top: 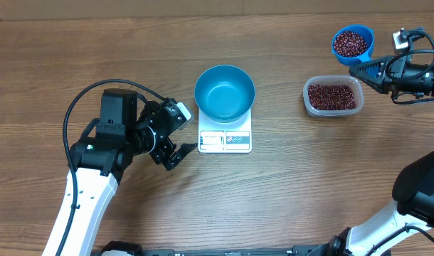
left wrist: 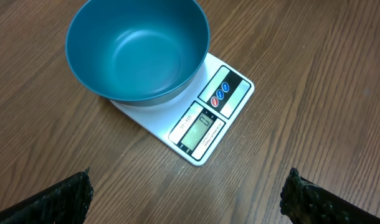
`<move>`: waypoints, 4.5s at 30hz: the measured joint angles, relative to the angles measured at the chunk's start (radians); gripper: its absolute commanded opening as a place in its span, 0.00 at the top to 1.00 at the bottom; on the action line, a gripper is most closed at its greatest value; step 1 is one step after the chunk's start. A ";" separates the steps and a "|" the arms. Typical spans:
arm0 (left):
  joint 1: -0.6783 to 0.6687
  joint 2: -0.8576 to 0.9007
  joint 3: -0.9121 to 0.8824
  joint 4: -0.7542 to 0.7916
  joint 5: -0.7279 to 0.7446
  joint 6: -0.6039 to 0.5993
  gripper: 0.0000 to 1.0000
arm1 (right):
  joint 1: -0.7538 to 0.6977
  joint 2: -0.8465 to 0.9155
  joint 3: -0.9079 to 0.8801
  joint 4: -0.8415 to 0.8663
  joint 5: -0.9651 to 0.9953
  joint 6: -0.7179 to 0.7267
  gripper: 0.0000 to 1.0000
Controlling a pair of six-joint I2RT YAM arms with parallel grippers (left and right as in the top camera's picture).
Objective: Scoop item into bowl and weigh 150g on scale
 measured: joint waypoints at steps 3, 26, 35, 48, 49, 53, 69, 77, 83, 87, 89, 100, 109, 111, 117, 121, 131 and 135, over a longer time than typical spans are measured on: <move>0.000 0.000 0.000 -0.001 -0.011 0.000 0.01 | 0.000 0.000 0.000 0.000 0.000 0.000 0.96; 0.000 0.000 0.000 -0.021 -0.023 0.000 0.01 | 0.000 0.000 0.000 0.000 0.000 0.000 0.96; 0.000 0.000 0.000 -0.028 -0.024 0.000 0.00 | 0.000 0.000 0.000 0.000 0.000 0.000 0.96; 0.000 0.000 0.000 -0.032 -0.024 0.000 0.00 | 0.000 0.000 0.000 0.000 0.000 0.000 0.96; 0.000 0.000 0.000 -0.032 -0.024 0.000 0.00 | 0.000 0.000 0.000 0.000 0.000 0.000 0.96; 0.000 0.000 0.000 -0.033 -0.024 0.000 0.00 | 0.000 0.000 0.000 0.000 0.000 0.000 0.96; 0.000 0.000 0.000 -0.037 -0.024 -0.001 0.00 | 0.000 0.000 0.000 0.009 0.000 0.000 0.96; 0.000 0.000 0.000 -0.037 -0.024 -0.004 0.00 | 0.000 0.000 0.000 0.023 0.000 0.000 0.96; 0.000 0.000 0.000 -0.037 -0.024 -0.004 0.01 | 0.000 0.000 0.000 0.030 0.001 0.000 0.96; 0.000 0.000 0.000 -0.037 -0.024 -0.004 0.00 | 0.000 0.000 0.000 0.027 0.003 0.000 0.96; 0.000 0.000 0.000 -0.037 -0.024 -0.004 0.00 | 0.000 0.000 0.000 0.024 0.004 -0.001 0.96; 0.000 0.000 0.000 -0.037 -0.024 -0.004 0.00 | 0.000 0.000 0.000 0.000 0.008 0.001 0.96; 0.000 0.000 0.000 0.006 -0.023 -0.005 0.00 | 0.000 0.000 0.000 0.000 0.032 0.005 0.96; 0.000 0.000 0.000 0.007 -0.019 -0.006 0.01 | 0.000 0.000 0.000 0.001 0.033 0.009 0.96; 0.000 0.000 0.000 0.007 -0.019 -0.034 0.00 | 0.000 0.000 0.000 0.000 0.034 0.013 0.96; 0.000 0.000 0.000 0.005 -0.019 -0.037 0.00 | 0.000 0.000 0.000 0.001 0.034 0.015 0.96; 0.000 0.000 0.000 -0.072 -0.007 -0.028 0.01 | 0.000 0.000 0.000 0.001 0.034 0.015 0.96; 0.000 0.000 0.000 -0.108 0.019 0.011 0.01 | 0.000 0.000 0.000 0.001 0.034 0.015 0.96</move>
